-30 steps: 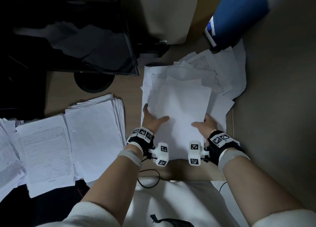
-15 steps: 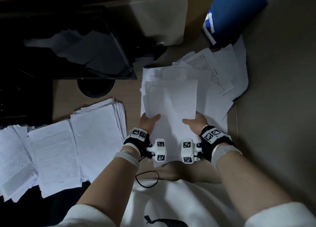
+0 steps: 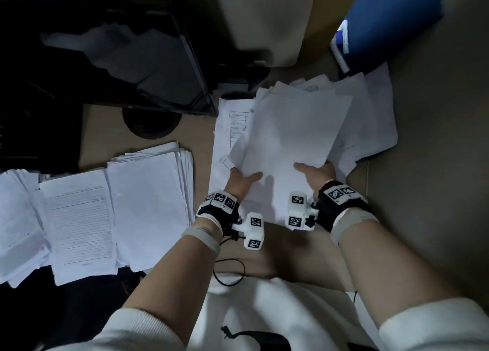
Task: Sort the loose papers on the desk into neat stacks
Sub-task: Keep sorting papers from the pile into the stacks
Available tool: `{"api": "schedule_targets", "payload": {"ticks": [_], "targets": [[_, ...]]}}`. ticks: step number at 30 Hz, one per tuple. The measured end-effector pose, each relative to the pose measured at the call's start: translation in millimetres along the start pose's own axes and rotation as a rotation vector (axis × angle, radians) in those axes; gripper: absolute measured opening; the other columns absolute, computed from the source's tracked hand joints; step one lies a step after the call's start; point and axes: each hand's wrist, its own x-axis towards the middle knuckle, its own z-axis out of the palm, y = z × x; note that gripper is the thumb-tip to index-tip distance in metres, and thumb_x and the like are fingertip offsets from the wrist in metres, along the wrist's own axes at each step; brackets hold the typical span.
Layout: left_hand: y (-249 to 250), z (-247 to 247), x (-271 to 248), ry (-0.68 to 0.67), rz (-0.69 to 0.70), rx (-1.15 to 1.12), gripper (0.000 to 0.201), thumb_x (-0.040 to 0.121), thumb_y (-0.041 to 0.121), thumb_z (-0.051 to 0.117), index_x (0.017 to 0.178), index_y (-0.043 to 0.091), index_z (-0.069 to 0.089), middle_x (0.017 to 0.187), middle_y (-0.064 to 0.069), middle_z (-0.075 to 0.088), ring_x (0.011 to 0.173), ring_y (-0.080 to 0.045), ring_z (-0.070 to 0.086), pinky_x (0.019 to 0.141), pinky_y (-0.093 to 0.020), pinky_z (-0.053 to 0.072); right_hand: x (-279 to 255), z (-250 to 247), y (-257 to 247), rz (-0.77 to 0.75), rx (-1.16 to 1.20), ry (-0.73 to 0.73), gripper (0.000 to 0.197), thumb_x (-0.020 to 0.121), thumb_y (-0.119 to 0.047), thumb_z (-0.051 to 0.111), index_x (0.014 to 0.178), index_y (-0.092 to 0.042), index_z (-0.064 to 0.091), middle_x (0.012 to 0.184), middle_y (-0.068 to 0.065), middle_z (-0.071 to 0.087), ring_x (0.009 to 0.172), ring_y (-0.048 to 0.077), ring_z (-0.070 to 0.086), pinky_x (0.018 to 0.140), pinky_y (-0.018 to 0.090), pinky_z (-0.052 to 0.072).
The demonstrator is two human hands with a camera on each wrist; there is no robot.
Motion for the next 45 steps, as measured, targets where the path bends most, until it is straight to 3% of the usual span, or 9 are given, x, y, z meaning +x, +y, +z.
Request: {"api": "schedule_targets", "payload": {"ticks": [7,10,14,18,24,30,34,41,45], "targets": [[-8.2,-11.7,6.4,0.144,0.063,0.026,0.033,0.101,0.028,0.047,0.103,0.000,0.062,0.087,-0.012,0.059,0.081,-0.026,0.053,0.064,-0.028,0.041,-11.1,-22.4,2.4,-0.097,-0.311,0.131,0.046,0.099,-0.017,0.054,0.138,0.006,0.046,0.141,0.019,0.052,0.126,0.035,0.052,0.100,0.034,0.041],[-11.4,-1.0,8.8,0.188,0.078,0.062,0.030,0.099,0.022,0.047,0.076,0.005,0.058,0.074,-0.011,0.057,0.077,-0.027,0.053,0.069,-0.030,0.039,-4.9,-55.3,3.5,-0.176,-0.265,0.284,0.045,0.093,-0.008,0.048,0.138,-0.007,0.054,0.136,0.014,0.058,0.123,0.035,0.057,0.103,0.039,0.046],[-5.8,4.3,12.5,0.238,0.081,0.002,0.026,0.099,0.023,0.046,0.087,0.006,0.061,0.089,-0.015,0.061,0.083,-0.030,0.054,0.073,-0.031,0.040,4.2,-72.4,-6.4,-0.172,-0.263,0.289,0.039,0.095,-0.001,0.042,0.128,-0.008,0.061,0.129,0.010,0.063,0.115,0.032,0.059,0.088,0.030,0.045],[4.7,-7.1,7.3,0.226,0.035,0.116,0.036,0.102,0.026,0.039,0.114,0.003,0.064,0.120,-0.020,0.065,0.106,-0.037,0.060,0.091,-0.038,0.045,8.8,-48.4,-20.9,-0.142,-0.429,0.062,0.023,0.096,-0.005,0.046,0.076,-0.014,0.050,0.102,0.009,0.050,0.095,0.021,0.048,0.071,0.020,0.039],[10.5,-26.6,11.1,0.147,0.047,0.158,0.035,0.103,0.015,0.037,0.117,-0.005,0.062,0.122,-0.025,0.064,0.112,-0.039,0.059,0.088,-0.037,0.043,6.5,-15.3,-34.8,-0.343,-0.673,-0.025,0.043,0.083,-0.040,0.068,0.110,-0.007,0.070,0.111,0.013,0.069,0.101,0.031,0.065,0.089,0.039,0.053],[5.3,-16.3,3.9,0.079,-0.074,-0.356,0.101,0.071,0.093,0.044,0.138,0.018,0.056,0.134,0.000,0.061,0.123,-0.026,0.057,0.110,-0.044,0.041,8.1,-9.7,-27.3,-0.190,-0.514,-0.076,0.057,0.091,-0.034,0.067,0.135,-0.001,0.051,0.134,0.015,0.058,0.119,0.034,0.058,0.100,0.039,0.047],[-8.2,-15.6,-7.7,0.066,0.039,-0.066,0.067,0.092,0.061,0.055,0.134,0.009,0.055,0.120,-0.004,0.063,0.106,-0.026,0.060,0.092,-0.035,0.045,4.1,-6.7,5.1,-0.068,-0.475,-0.124,0.041,0.087,-0.021,0.074,0.116,0.003,0.058,0.116,0.012,0.064,0.100,0.026,0.062,0.084,0.034,0.048],[-41.5,-25.0,-10.7,0.122,0.059,0.044,0.031,0.104,0.037,0.045,0.110,0.014,0.065,0.113,-0.013,0.064,0.102,-0.026,0.057,0.098,-0.035,0.044,-2.6,-26.7,27.6,-0.029,-0.384,0.071,0.038,0.093,-0.008,0.059,0.128,0.007,0.054,0.126,0.021,0.061,0.101,0.030,0.059,0.078,0.030,0.041],[-42.3,-10.0,-14.7,0.139,0.096,0.130,0.029,0.105,0.021,0.038,0.103,0.003,0.061,0.104,-0.020,0.061,0.098,-0.029,0.056,0.084,-0.035,0.042,-4.6,-27.3,33.1,-0.066,-0.339,0.112,0.050,0.089,-0.001,0.057,0.137,0.001,0.043,0.133,0.021,0.053,0.120,0.037,0.054,0.095,0.039,0.044]]}}
